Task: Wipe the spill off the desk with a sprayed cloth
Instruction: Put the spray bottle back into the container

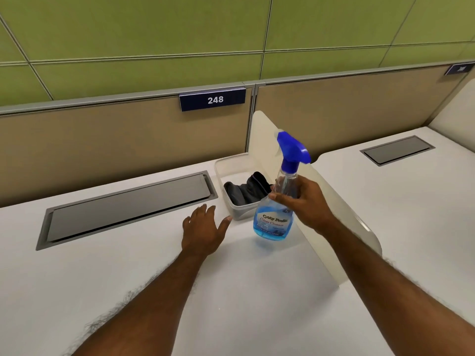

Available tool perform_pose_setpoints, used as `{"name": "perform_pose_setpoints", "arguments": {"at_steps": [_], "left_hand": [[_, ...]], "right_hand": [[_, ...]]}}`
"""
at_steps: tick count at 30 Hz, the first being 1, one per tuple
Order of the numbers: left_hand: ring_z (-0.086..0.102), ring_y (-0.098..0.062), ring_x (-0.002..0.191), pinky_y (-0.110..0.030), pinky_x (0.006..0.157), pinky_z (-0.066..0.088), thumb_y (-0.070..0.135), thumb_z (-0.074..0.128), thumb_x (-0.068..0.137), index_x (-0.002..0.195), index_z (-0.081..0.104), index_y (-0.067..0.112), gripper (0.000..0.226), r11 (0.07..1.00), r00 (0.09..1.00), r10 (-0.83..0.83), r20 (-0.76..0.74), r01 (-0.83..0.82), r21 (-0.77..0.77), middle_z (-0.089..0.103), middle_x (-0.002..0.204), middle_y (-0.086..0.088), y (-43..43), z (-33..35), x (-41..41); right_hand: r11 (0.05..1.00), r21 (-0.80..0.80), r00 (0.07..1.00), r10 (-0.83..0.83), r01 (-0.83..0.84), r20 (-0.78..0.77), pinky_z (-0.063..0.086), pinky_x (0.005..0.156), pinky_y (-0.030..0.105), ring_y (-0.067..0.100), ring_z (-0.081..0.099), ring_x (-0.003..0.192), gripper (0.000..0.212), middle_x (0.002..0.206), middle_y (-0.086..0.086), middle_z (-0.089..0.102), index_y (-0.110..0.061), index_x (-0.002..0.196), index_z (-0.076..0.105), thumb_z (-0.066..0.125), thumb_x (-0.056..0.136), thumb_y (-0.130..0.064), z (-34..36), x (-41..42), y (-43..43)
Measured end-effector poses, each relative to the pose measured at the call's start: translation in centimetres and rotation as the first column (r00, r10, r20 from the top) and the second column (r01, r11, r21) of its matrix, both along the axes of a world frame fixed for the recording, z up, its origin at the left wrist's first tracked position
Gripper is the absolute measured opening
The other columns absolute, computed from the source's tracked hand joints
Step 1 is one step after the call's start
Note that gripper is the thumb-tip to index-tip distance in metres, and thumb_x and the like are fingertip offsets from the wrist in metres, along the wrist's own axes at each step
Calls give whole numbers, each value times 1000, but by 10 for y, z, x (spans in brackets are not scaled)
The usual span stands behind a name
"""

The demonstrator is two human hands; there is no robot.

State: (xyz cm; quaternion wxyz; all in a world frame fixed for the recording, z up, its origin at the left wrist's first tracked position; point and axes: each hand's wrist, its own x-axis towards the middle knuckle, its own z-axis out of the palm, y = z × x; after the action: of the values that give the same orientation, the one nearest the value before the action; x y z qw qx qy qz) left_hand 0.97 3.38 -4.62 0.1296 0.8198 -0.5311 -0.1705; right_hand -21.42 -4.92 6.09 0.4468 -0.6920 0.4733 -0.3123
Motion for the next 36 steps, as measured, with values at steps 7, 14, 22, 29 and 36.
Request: {"name": "perform_pose_setpoints", "arguments": {"at_steps": [7,14,22,29,36], "left_hand": [[42,-28,138,-44,111,35,62,40,94,149,33,16,72,994,968,36,-247,-60,-93,40,153,-6,-42,10,-20],[40,-23,139,-43,111,35,63,44,91,153,21,22,78,982,984,-30,-173,-3,-189,39,155,-2,-48,-6,-13],[23,-22,149,-44,119,20,70,39,89,155,8,31,82,995,991,-18,-133,5,-96,18,163,2,-50,-21,-8],[19,-22,150,-47,122,16,70,32,89,155,6,33,80,998,993,-16,-117,9,-65,16,164,3,-52,-20,-6],[17,-22,150,-48,122,15,71,31,88,155,7,35,79,997,994,-15,-108,7,-78,15,164,1,-49,-20,-6]], "right_hand": [[993,-62,993,101,-97,67,59,79,34,19,69,99,27,108,5,71,-18,105,61,74,82,-17,60,37,-53],[996,-29,996,83,-82,21,55,89,41,20,68,98,24,106,6,71,-17,105,60,70,83,-11,33,94,-115],[996,4,996,85,-85,-19,52,87,35,16,63,90,32,103,5,66,-12,109,57,70,80,-9,7,146,-157],[990,30,990,138,-138,-9,51,82,31,17,64,89,27,93,1,66,-18,97,58,69,78,-3,0,161,-171],[985,89,989,145,-145,5,51,85,35,17,62,85,23,88,1,65,-13,95,60,67,77,-1,-35,154,-165]]}}
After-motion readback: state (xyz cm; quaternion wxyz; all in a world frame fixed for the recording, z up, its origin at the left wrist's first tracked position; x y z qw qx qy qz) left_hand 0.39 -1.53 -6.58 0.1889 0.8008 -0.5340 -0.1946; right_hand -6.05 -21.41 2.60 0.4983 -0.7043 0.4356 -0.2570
